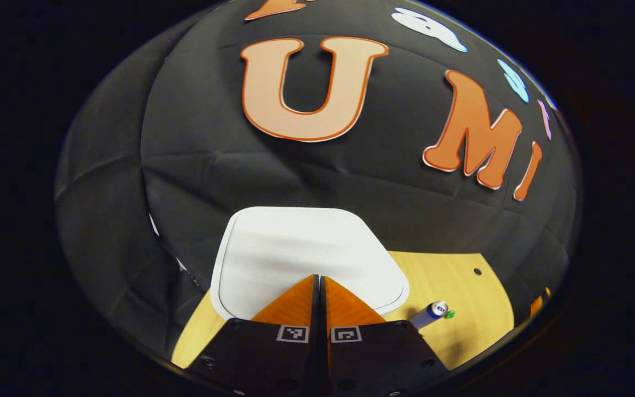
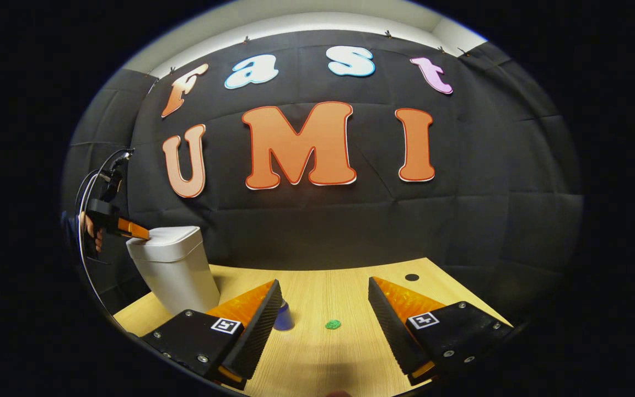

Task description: Press the lid of the desktop garbage bin to open it, pick up the crumpled paper on the desktop and throw it into the bin, then pick up the pop can on the desktop and drop it into the bin, and finally close the garbage bin lid.

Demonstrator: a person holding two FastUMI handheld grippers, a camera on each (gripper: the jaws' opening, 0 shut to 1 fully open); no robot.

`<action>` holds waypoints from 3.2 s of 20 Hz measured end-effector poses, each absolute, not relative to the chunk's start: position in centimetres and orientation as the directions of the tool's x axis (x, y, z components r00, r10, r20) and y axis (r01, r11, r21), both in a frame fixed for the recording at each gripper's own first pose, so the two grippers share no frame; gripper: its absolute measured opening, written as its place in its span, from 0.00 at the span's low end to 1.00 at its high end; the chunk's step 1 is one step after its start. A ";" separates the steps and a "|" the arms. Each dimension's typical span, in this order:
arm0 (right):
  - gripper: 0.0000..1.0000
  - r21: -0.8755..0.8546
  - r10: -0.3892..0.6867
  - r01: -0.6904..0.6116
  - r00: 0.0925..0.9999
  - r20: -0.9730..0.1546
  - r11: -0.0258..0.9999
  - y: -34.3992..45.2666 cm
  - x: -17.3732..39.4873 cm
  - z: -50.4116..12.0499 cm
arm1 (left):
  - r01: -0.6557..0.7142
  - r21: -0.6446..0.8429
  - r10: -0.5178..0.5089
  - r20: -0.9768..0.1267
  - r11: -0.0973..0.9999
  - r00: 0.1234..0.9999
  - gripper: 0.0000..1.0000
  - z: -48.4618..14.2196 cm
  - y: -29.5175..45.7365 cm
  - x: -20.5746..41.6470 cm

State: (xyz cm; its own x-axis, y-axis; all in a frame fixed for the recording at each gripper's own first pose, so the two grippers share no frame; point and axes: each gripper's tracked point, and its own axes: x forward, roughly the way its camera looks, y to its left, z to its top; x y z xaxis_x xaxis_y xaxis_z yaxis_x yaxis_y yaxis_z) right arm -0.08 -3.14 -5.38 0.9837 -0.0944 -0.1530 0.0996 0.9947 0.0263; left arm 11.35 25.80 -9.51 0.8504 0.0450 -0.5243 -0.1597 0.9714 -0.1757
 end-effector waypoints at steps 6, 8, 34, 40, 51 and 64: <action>0.94 0.028 -0.080 0.085 0.986 -0.147 0.996 -2.7 0.2 -4.8 | -0.121 -0.044 0.100 -0.333 0.992 0.938 0.02 -3.3 23.9 10.7; 0.94 0.020 -0.075 0.079 0.985 -0.153 0.997 -2.4 0.1 -5.0 | -0.077 -0.010 0.074 -0.148 0.997 0.986 0.34 1.7 21.0 9.9; 0.94 0.003 0.008 -0.007 0.992 -0.128 1.000 -2.1 -1.0 -3.7 | -0.082 0.000 0.082 -0.047 0.997 0.996 0.96 0.2 0.8 -2.6; 0.94 0.002 -0.004 0.004 0.994 -0.108 1.000 -2.3 -1.2 -3.1 | -0.097 0.019 0.097 -0.026 0.995 0.995 0.95 0.8 1.5 -2.8; 0.94 -0.067 -0.011 -0.004 0.977 -0.215 0.998 -3.3 4.0 -11.2 | -0.091 -0.001 0.091 -0.071 0.996 0.993 0.94 0.0 1.9 -4.0; 0.94 -0.082 -0.076 0.030 0.767 -0.637 0.996 -6.5 13.7 -31.8 | -0.189 0.114 0.205 -0.152 0.975 0.967 0.94 -0.4 4.6 -6.8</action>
State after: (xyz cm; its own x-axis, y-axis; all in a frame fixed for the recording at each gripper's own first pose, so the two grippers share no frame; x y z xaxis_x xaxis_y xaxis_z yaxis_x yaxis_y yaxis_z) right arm 13.66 -6.48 -31.84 0.7675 -0.0757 -0.6366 0.0303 0.9962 -0.0819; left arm -6.83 4.59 -0.42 0.9668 0.2051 -0.1523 -0.1889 0.9753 0.1145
